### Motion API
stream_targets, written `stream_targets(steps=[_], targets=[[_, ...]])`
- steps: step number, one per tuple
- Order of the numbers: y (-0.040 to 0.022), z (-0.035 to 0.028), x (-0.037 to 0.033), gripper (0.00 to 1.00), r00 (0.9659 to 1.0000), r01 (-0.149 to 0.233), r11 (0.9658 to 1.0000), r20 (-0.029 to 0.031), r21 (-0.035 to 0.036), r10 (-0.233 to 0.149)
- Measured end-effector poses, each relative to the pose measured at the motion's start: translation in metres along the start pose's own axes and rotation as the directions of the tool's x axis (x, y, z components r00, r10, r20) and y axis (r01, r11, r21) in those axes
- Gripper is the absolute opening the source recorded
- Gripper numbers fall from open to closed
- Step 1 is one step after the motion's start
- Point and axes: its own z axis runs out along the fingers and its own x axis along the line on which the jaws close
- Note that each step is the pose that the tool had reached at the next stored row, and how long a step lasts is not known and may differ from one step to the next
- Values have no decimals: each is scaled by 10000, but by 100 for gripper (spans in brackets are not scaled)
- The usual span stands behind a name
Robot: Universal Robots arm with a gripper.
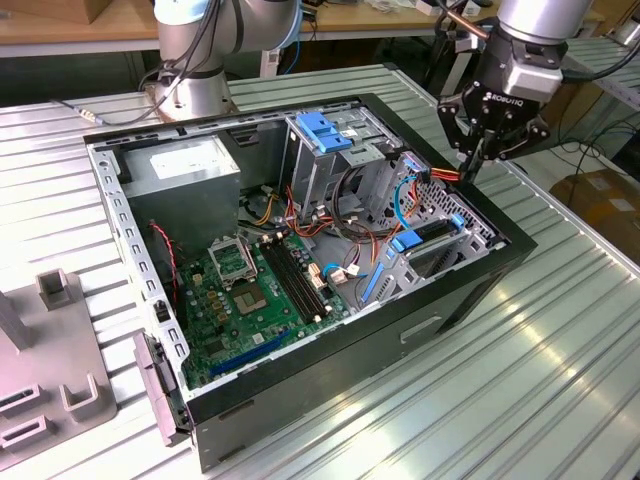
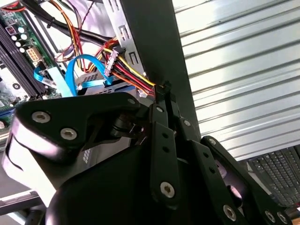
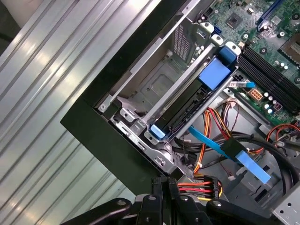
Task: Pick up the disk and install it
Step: 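Insert the first disk wire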
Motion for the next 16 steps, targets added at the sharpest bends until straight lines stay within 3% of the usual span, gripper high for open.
stream_targets(steps=[5,9,12,14,16], targets=[[60,-6,-55,16,10000,-60,10000,-6,-12,60],[62,-6,-57,16,9977,-685,9976,-4,-81,685],[62,-6,-56,16,9924,-1227,9923,-8,-141,1227],[62,-6,-56,16,9849,-1730,9847,-13,-196,1730],[62,-6,-56,16,9799,-1996,9796,-18,-226,1996]])
